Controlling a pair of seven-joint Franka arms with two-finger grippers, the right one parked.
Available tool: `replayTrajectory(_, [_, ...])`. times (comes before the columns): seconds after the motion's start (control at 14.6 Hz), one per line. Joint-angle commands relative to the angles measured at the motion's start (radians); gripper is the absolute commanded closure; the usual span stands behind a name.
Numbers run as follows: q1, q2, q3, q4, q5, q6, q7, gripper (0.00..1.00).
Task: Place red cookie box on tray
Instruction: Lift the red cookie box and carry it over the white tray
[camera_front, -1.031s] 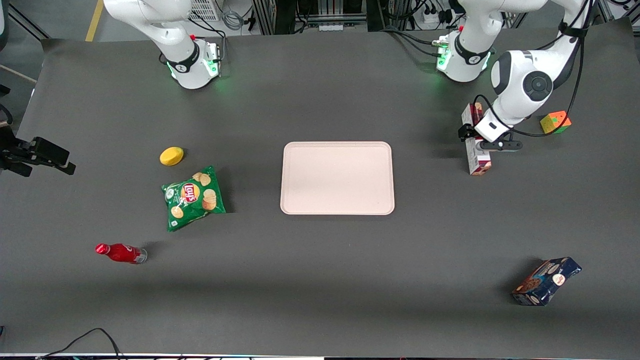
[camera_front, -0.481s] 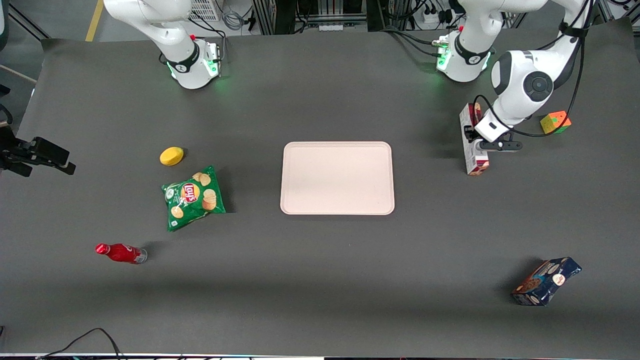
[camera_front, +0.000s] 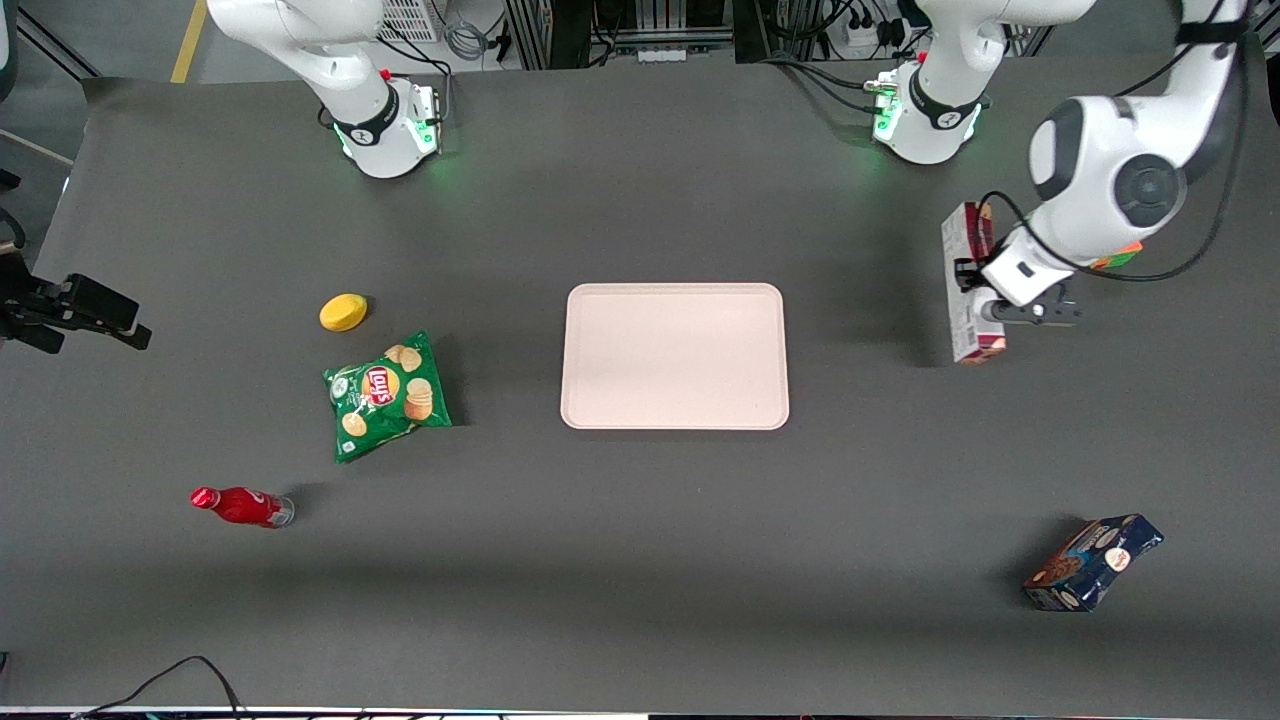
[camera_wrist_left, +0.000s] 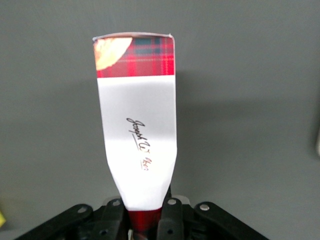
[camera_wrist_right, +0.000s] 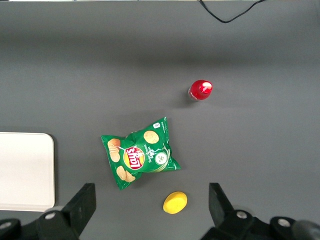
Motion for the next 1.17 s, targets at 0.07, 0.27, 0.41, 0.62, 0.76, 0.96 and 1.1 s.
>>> replayTrajectory(0.07, [-0.013,0.025,-0.119,0.322,-0.013,-0.224,-0.115,1.0])
replayTrajectory(0.27, [-0.014,0.114,-0.234,0.523,-0.042,-0.303,-0.299,1.0])
replayTrajectory(0.41, [-0.017,0.175,-0.306,0.589,-0.114,-0.292,-0.409,1.0])
replayTrajectory(0.62, [-0.063,0.264,-0.415,0.613,-0.104,-0.185,-0.501,1.0])
replayTrajectory(0.76, [-0.128,0.335,-0.423,0.605,-0.055,-0.113,-0.564,1.0])
replayTrajectory(0.96, [-0.214,0.456,-0.423,0.579,0.121,0.026,-0.746,1.0])
replayTrajectory(1.1, [-0.218,0.501,-0.422,0.535,0.168,0.137,-0.776,1.0])
